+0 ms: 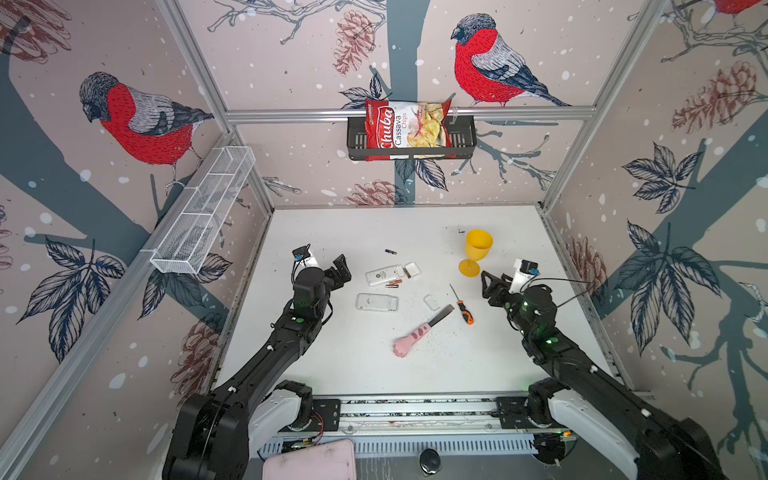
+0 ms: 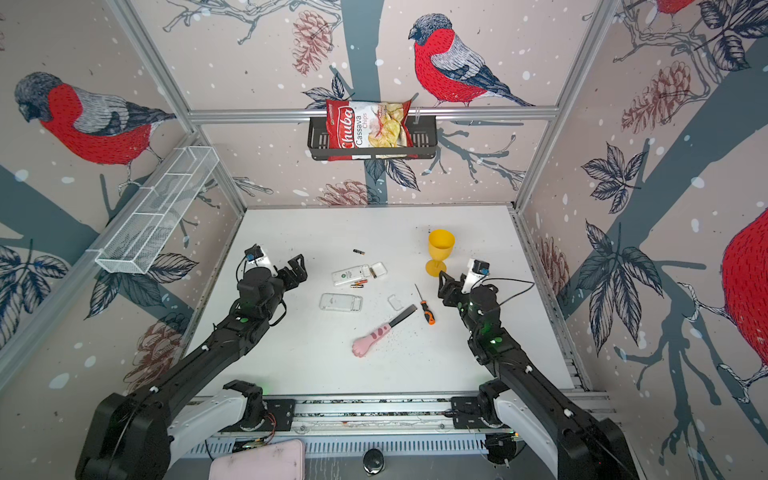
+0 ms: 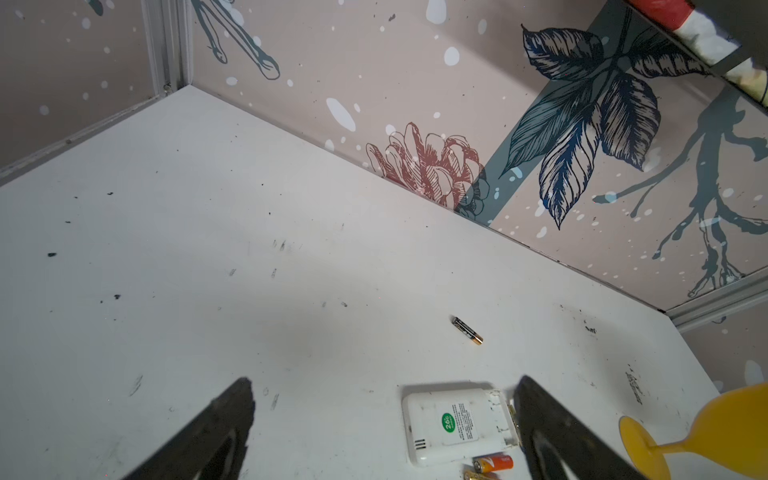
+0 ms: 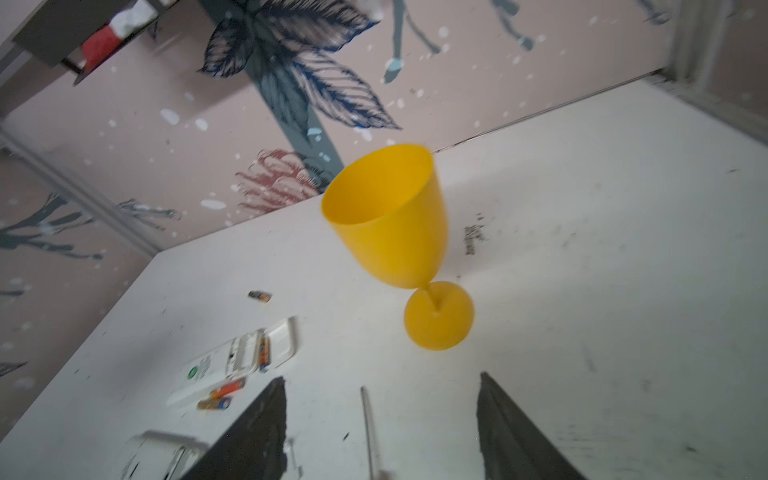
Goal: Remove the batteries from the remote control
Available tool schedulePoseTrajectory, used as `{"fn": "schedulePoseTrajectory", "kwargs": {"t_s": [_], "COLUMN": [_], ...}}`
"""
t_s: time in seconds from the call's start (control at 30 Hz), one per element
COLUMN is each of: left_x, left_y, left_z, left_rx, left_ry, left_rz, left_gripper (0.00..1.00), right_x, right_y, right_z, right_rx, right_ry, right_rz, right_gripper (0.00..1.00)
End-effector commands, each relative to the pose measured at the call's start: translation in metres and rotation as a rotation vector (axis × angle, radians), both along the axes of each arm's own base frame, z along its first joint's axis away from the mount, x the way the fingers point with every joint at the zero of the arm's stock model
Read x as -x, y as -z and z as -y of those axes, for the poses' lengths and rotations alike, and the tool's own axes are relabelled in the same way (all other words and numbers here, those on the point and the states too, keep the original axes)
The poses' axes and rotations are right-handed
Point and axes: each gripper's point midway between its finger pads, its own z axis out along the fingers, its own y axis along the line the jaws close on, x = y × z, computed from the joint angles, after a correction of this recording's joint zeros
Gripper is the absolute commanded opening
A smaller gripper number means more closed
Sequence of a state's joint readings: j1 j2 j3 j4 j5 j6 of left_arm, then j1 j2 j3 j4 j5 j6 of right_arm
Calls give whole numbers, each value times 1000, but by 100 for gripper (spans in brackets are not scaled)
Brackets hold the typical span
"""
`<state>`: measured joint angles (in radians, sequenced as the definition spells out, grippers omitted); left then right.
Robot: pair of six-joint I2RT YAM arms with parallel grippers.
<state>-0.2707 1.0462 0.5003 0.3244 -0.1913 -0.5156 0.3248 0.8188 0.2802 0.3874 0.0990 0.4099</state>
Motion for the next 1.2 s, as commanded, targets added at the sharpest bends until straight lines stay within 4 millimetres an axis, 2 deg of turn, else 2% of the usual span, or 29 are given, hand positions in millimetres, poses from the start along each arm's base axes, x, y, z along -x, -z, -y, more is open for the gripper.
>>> {"fn": "schedulePoseTrajectory", "kwargs": {"t_s": [0.0, 0.1, 0.17, 0.23, 0.33, 0.53, 0.67, 0.8, 0.93, 1.03, 1.1, 1.17], "left_x": [-10, -18, -21, -24, -27, -29, -24, -34, -31, -17, -13, -19], "left_y": [-14, -13, -8, 0, 12, 51, 74, 61, 55, 59, 56, 66], "left_z": [-5, -15, -22, -29, -59, -95, -97, -89, -95, -95, -89, -94], "left_rx": [-106, -201, -249, -323, -383, -414, -436, -414, -439, -437, -460, -443], "left_ry": [6, -10, -30, -44, -149, -206, -188, -152, -188, -199, -180, -195], "left_rz": [49, 60, 49, 42, -6, -78, -51, 42, 86, 163, 221, 136], "left_gripper": [97, 97, 97, 97, 97, 96, 96, 96, 96, 96, 97, 97], "right_x": [-4, -4, -2, 3, 12, 31, 25, 14, 3, -9, -16, -31], "right_y": [-5, -8, -11, -15, -16, -10, 4, 9, 5, 24, 19, 31], "right_z": [40, 78, 98, 116, 135, 150, 153, 150, 139, 127, 114, 103], "right_rx": [0, -27, -59, -55, 13, 146, 208, 228, 209, 262, 323, 394], "right_ry": [152, 284, 348, 414, 502, 585, 598, 580, 526, 486, 450, 429], "right_rz": [21, 57, 103, 146, 201, 300, 253, 255, 311, 271, 320, 238], "right_gripper": [78, 85, 100, 99, 100, 99, 99, 100, 99, 99, 100, 100]}}
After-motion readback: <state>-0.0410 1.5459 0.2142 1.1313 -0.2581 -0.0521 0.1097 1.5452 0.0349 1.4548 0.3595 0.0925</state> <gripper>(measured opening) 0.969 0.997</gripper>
